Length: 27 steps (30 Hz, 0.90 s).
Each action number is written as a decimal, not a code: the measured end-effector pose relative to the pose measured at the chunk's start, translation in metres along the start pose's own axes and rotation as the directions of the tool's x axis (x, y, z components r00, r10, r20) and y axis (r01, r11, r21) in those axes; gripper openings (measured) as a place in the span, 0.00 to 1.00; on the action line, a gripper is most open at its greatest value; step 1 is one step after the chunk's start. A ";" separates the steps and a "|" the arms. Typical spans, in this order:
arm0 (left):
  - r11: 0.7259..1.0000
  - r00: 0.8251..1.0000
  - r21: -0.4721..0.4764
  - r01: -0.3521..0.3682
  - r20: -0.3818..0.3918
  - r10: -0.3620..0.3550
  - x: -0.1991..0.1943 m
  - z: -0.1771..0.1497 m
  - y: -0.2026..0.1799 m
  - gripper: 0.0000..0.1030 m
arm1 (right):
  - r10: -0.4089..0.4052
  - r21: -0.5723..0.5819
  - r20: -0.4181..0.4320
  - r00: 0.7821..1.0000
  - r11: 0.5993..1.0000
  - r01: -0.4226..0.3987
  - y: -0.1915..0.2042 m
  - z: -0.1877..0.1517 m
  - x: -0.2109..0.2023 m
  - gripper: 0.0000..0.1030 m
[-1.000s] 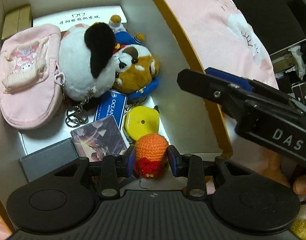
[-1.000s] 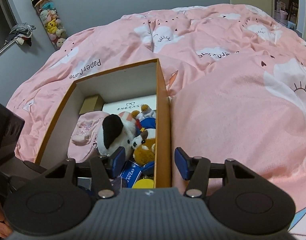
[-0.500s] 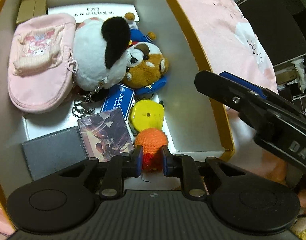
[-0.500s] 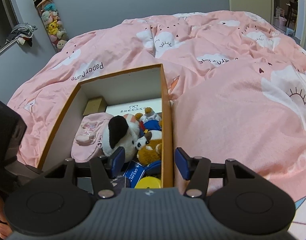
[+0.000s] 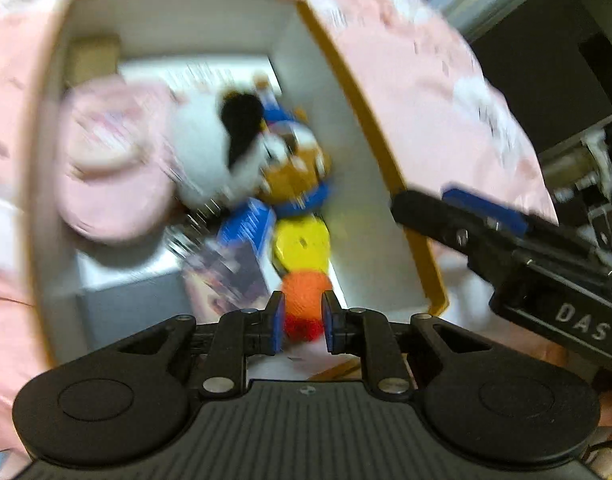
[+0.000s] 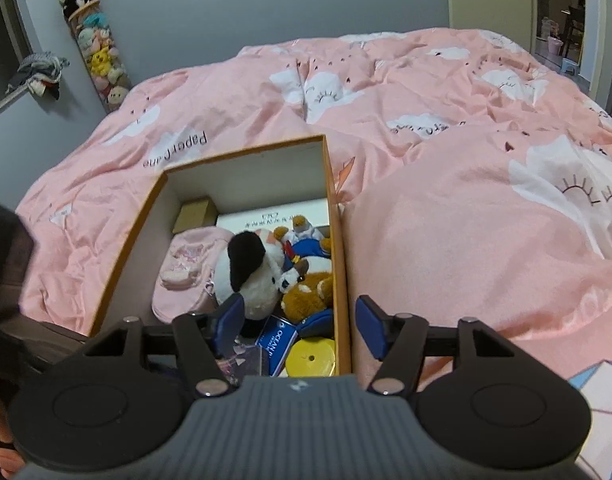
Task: Organize objects
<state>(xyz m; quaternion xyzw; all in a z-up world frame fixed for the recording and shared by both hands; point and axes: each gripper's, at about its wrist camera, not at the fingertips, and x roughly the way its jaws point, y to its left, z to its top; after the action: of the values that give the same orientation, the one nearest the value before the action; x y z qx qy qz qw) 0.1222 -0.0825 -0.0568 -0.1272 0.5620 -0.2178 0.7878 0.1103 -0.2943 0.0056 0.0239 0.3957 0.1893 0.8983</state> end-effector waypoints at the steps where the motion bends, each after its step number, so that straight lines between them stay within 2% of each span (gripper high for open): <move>1: 1.000 0.999 0.004 -0.019 0.050 0.019 -0.010 -0.001 -0.003 0.20 | 0.005 0.004 0.009 1.000 1.000 -0.005 0.001 0.000 -0.005 0.63; 3: 0.998 0.985 0.016 -0.059 0.162 0.056 -0.036 -0.007 -0.007 0.20 | 0.019 0.005 0.034 0.999 1.000 -0.019 0.005 -0.002 -0.013 0.66; 5: 0.995 0.960 0.040 -0.096 0.269 0.082 -0.056 -0.011 -0.017 0.20 | 0.036 -0.005 0.050 0.998 0.999 -0.035 0.011 -0.005 -0.021 0.67; 8: 0.974 0.899 0.105 -0.201 0.415 0.141 -0.087 -0.023 -0.032 0.25 | 0.049 -0.016 0.059 0.997 0.999 -0.048 0.021 -0.010 -0.029 0.69; 9: 0.963 0.881 0.123 -0.240 0.444 0.163 -0.091 -0.023 -0.037 0.26 | 0.054 -0.017 0.065 0.996 0.998 -0.053 0.024 -0.011 -0.032 0.69; 12: 0.920 0.811 0.153 -0.362 0.539 0.230 -0.110 -0.038 -0.045 0.33 | 0.075 -0.014 0.090 0.993 0.997 -0.074 0.033 -0.016 -0.042 0.71; 14: 0.909 0.780 0.144 -0.390 0.576 0.243 -0.118 -0.047 -0.044 0.39 | 0.088 -0.021 0.104 0.991 0.996 -0.086 0.038 -0.020 -0.048 0.76; 17: 0.916 0.770 0.120 -0.383 0.590 0.245 -0.123 -0.058 -0.035 0.48 | 0.096 -0.046 0.112 0.989 0.995 -0.091 0.049 -0.024 -0.054 0.83; 22: 0.939 0.786 0.045 -0.340 0.562 0.258 -0.123 -0.066 -0.011 0.48 | 0.069 -0.068 0.123 0.990 0.996 -0.061 0.063 -0.031 -0.055 0.85; 25: 0.942 0.780 0.021 -0.335 0.567 0.265 -0.127 -0.070 -0.004 0.48 | 0.033 -0.067 0.136 0.990 0.997 -0.024 0.067 -0.036 -0.052 0.85; 27: 0.944 0.785 0.016 -0.329 0.560 0.264 -0.126 -0.072 0.000 0.48 | 0.006 -0.083 0.144 0.990 0.996 0.006 0.071 -0.039 -0.049 0.85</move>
<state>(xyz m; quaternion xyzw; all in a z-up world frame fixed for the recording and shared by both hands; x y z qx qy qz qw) 0.0195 -0.0184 0.0238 -0.0499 0.3110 -0.0765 0.9460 0.0298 -0.2502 0.0268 -0.0002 0.3215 0.2033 0.9248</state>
